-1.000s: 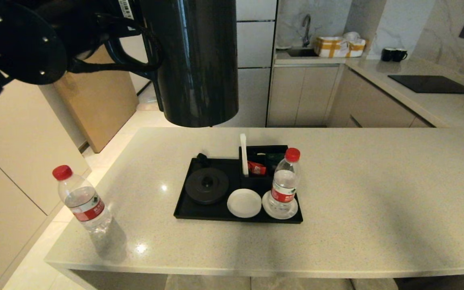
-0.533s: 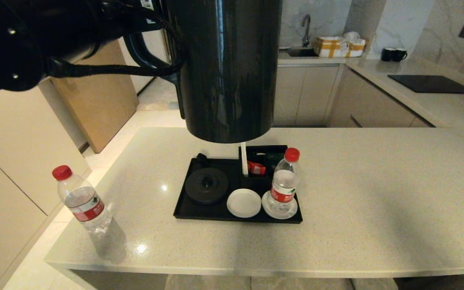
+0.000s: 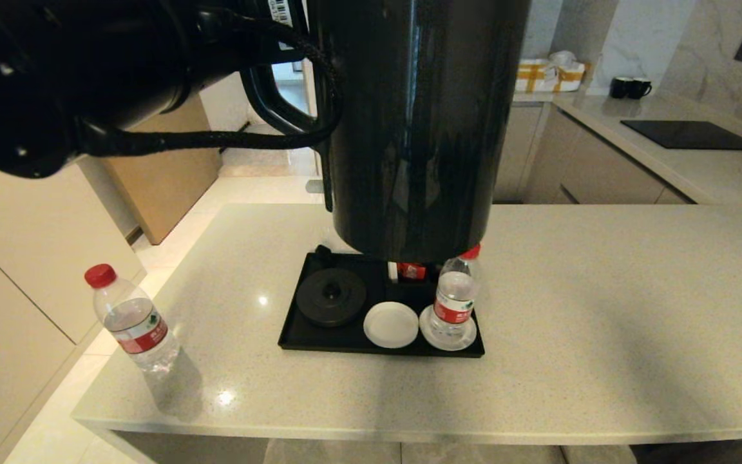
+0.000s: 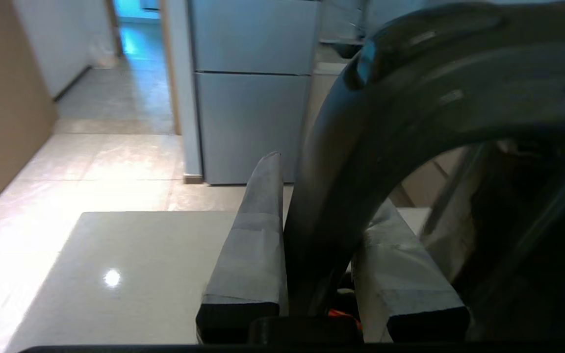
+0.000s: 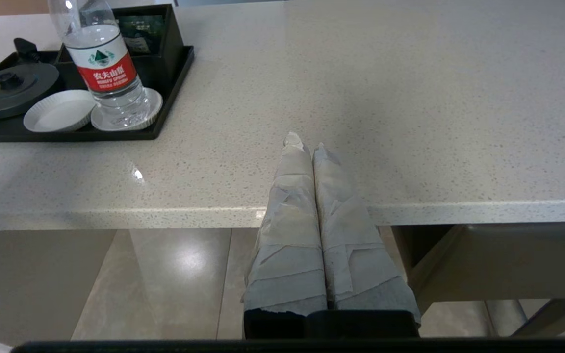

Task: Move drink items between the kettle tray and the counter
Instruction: Place it on the right

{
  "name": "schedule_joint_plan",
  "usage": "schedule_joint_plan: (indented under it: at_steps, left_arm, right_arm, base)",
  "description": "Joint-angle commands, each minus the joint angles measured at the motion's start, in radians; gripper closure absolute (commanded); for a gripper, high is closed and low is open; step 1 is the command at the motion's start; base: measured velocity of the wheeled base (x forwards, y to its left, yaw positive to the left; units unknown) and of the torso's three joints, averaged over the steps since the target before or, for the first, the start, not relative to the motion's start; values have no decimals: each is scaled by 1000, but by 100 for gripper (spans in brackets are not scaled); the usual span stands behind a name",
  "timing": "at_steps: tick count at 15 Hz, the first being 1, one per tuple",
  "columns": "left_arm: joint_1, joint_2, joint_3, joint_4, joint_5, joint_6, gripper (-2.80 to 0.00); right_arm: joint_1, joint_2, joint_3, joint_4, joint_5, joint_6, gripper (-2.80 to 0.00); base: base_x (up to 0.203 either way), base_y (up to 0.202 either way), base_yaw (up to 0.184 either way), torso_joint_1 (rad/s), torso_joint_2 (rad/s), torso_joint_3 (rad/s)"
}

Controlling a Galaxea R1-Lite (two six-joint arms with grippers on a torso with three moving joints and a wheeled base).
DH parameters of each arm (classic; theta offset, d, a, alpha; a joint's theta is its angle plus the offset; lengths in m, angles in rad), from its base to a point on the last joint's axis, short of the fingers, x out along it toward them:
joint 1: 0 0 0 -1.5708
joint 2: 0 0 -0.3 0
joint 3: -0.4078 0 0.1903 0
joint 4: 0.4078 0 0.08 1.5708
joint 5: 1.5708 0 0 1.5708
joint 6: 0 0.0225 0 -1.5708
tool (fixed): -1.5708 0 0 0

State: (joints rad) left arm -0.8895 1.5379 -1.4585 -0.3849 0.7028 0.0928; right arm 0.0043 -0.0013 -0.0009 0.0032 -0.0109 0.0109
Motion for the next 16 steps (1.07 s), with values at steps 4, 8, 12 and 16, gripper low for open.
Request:
schedule_joint_plan:
  at_steps: [4,8,12,16]
  left_arm:
    - [-74,27,-2,-6,2,-11,0]
    - [-164,128,-5,-15,-4,-52,0]
    - [-201,207,-7,-55,-16,-56,0]
    - [-245,314,0,-98,-17,-57,0]
  right_arm:
    - [0,0,0,0,0,0,0]
    - [0,0,-1,0,0,0,0]
    - [0,0,1,0,0,0,0]
    - [0,0,1,0,0,0,0]
  base:
    - [0,0,0,0,0,0]
    - [0,0,0,0,0,0]
    - [0,0,0,0,0,0]
    - [0,0,0,0,0,0]
